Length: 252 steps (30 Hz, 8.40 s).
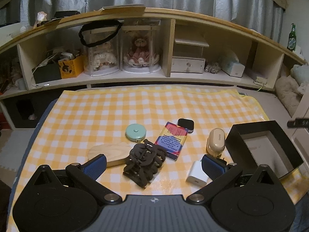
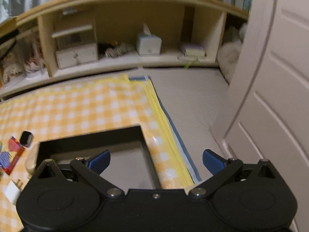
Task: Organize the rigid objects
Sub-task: 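Grasp the black claw clip with the left tool while the right tool grips the black box rim, then carry the claw clip into the black box and open the left tool, then move the left tool over the oval wooden block, then grasp the wooden block with the left tool and lift it over the box, then lower the wooden block into the box and open the left tool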
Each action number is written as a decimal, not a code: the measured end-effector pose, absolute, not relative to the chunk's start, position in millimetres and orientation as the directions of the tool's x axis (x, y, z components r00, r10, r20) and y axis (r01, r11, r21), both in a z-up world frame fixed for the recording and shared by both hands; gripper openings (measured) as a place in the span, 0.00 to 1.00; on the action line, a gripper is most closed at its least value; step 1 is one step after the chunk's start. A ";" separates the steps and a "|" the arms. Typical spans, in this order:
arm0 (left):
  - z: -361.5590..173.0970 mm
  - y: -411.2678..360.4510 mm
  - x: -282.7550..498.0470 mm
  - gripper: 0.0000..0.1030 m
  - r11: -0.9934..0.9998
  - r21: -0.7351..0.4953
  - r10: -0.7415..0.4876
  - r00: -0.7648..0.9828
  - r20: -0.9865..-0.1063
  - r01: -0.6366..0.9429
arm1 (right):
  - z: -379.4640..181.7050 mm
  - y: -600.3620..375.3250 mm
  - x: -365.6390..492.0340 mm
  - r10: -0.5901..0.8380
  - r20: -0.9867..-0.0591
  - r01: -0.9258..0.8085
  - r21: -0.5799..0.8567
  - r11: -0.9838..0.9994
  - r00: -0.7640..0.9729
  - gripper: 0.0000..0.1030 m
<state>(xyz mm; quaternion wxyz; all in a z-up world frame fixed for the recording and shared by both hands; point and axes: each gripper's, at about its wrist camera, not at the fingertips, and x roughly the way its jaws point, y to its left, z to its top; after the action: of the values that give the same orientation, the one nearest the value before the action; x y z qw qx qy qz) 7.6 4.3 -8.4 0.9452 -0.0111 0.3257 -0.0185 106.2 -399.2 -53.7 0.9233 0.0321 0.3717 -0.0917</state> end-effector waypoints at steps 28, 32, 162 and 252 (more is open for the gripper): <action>-32.6 10.0 80.1 0.74 0.961 0.086 -0.123 0.684 -0.719 0.263 | -81.1 -410.4 106.3 0.009 -0.818 0.100 0.082 0.992 0.575 0.05; -45.2 -5.6 88.0 0.74 0.909 0.207 -0.101 0.672 -0.733 0.362 | -81.7 -411.5 106.3 0.013 -0.816 0.097 0.084 0.992 0.577 0.05; -26.6 -4.1 100.2 1.00 0.999 -0.045 -0.016 0.738 -0.675 -0.020 | -85.8 -412.7 103.9 0.072 -0.817 0.101 0.158 0.982 0.572 0.05; -100.5 -243.2 77.5 0.97 0.823 -0.529 -0.559 0.463 -0.688 0.207 | -86.5 -416.0 104.9 0.120 -0.832 0.143 0.232 0.962 0.542 0.08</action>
<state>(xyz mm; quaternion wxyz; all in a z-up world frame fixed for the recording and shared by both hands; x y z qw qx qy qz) 77.5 -243.2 -100.5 0.8340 -0.1892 0.4645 -0.2298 104.9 -416.0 -86.5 0.8672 0.1373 0.4786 -0.0067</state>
